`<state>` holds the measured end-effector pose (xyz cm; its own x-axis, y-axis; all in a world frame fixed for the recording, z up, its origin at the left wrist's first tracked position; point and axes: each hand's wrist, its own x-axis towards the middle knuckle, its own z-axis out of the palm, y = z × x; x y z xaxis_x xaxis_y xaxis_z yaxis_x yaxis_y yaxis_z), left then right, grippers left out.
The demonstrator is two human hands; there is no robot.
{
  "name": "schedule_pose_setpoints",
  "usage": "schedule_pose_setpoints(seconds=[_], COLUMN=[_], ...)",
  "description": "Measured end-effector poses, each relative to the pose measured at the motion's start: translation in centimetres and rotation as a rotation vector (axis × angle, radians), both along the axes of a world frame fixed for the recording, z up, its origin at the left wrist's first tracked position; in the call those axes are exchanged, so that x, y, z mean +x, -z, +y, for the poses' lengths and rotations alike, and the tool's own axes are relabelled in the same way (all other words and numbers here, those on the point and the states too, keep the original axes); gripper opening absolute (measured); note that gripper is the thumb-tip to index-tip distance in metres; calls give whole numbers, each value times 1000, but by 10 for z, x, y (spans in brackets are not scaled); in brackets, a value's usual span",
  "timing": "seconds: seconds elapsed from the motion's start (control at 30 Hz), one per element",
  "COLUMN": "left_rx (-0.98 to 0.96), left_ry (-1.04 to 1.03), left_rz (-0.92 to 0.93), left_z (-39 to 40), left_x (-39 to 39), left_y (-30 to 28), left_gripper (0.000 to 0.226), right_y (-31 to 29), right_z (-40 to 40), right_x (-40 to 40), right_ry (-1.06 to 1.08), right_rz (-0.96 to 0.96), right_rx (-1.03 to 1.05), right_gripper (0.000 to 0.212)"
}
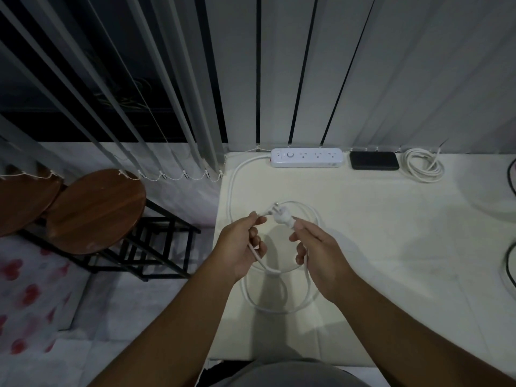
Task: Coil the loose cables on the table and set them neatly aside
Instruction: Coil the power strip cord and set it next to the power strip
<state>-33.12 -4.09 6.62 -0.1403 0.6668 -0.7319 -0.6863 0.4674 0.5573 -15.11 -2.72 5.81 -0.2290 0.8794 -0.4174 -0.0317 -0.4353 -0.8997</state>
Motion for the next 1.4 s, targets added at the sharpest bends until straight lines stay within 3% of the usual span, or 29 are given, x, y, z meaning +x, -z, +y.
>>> schedule_pose_setpoints(seconds=[0.2,0.3,0.4,0.47,0.53,0.63,0.73,0.83,0.9,1.0,1.07,1.2,1.4], left_rx=[20,95,178,180,148,161,255,412,503,482,394,258,165], left_ry=[18,19,114,154,149,231,307,337,528,905,1045,1005,859], left_rz=[9,193,448,539,546,514,847,1257,1381,1249,1103,886,749], left_z=[3,0,-4,-7,-11,-17,-15,-4,5,13,17,14,12], left_x=[-3,2,6,4,-2,-10,-13,-14,-16,-16,-15,-16,-20], left_y=[-5,-7,-6,-4,0,3,0,-13,-21,-35,-40,-39,-30], left_gripper=[26,16,13,14,16,20,27,16,18,26,33,38,41], right_y=[4,7,10,9,4,-1,-4,-7,-9,-13,-16,-18,-19], right_z=[0,4,4,4,8,12,14,13,11,10,10,9,9], right_x=[-1,-2,1,3,4,7,10,11,8,5,5,7,11], right_ry=[29,99,105,104,102,44,29,-53,-120,-180,-199,-159,-128], right_rz=[89,7,-83,-6,77,24,9,-12,-22,-1,-18,-3,30], right_rx=[-47,-81,-59,-68,-90,-42,-75,-80,-59,-64,-61,-59,-61], right_gripper=[25,35,25,19,17,18,18,17,18,21,21,18,16])
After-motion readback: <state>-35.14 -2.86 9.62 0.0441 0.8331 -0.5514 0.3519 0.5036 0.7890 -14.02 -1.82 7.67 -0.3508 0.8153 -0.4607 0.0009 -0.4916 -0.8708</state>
